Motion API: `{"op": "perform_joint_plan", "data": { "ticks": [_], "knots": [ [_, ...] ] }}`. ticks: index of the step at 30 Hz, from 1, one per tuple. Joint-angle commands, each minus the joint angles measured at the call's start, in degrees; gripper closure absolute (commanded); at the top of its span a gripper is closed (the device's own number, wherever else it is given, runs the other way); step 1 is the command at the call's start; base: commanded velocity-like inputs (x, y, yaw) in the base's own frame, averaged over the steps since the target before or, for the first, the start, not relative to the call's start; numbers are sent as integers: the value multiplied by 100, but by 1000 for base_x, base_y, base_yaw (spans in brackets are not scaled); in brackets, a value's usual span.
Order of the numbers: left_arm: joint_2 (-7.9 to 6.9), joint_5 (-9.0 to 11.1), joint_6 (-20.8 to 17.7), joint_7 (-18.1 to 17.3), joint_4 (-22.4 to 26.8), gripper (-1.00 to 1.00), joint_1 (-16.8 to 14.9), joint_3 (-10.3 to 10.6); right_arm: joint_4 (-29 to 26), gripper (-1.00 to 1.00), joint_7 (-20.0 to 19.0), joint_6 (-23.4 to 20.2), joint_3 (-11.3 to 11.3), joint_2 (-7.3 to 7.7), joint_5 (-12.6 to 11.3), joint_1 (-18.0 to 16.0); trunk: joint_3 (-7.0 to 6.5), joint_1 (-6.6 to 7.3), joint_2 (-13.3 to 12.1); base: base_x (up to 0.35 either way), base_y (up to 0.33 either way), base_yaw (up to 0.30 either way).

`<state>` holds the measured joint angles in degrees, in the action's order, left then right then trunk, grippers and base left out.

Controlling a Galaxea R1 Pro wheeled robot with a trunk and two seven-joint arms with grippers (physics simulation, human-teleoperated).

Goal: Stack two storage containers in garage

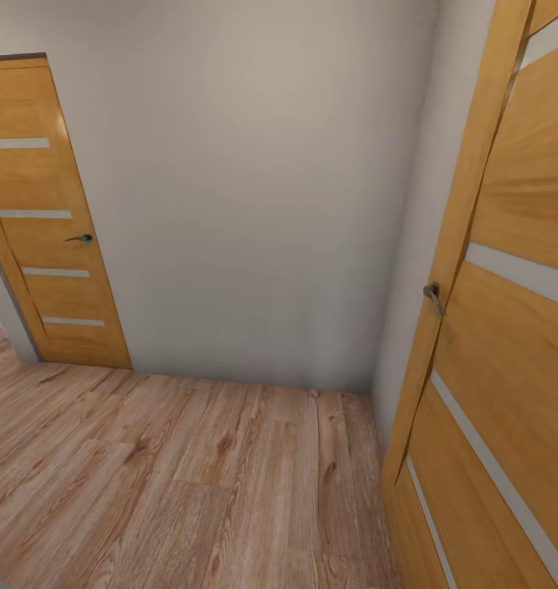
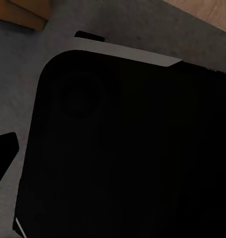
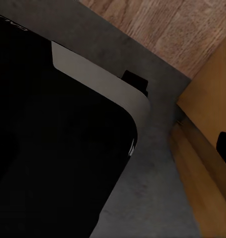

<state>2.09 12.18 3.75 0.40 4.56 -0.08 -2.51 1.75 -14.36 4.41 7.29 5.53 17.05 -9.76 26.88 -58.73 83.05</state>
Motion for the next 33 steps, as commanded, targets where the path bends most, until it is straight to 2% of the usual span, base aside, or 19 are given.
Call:
{"op": "perform_joint_plan", "data": {
  "ticks": [1,6,20,33],
  "knots": [
    [2,13,13,4,1,-100,-1,-22,19,-100,-6,43,45,1,0,-8,5,0,3,1,-62,0],
    [1,13,12,4,1,-100,-1,-24,19,-100,-6,43,45,1,0,-8,5,0,3,0,-140,0],
    [-5,16,12,4,0,-100,-1,-22,19,-100,-6,43,45,1,0,-8,5,0,3,13,-10,0],
    [-15,22,12,4,-7,-100,-1,-22,19,-100,-9,36,53,1,8,-8,5,0,3,269,0,0]
  ]
}}
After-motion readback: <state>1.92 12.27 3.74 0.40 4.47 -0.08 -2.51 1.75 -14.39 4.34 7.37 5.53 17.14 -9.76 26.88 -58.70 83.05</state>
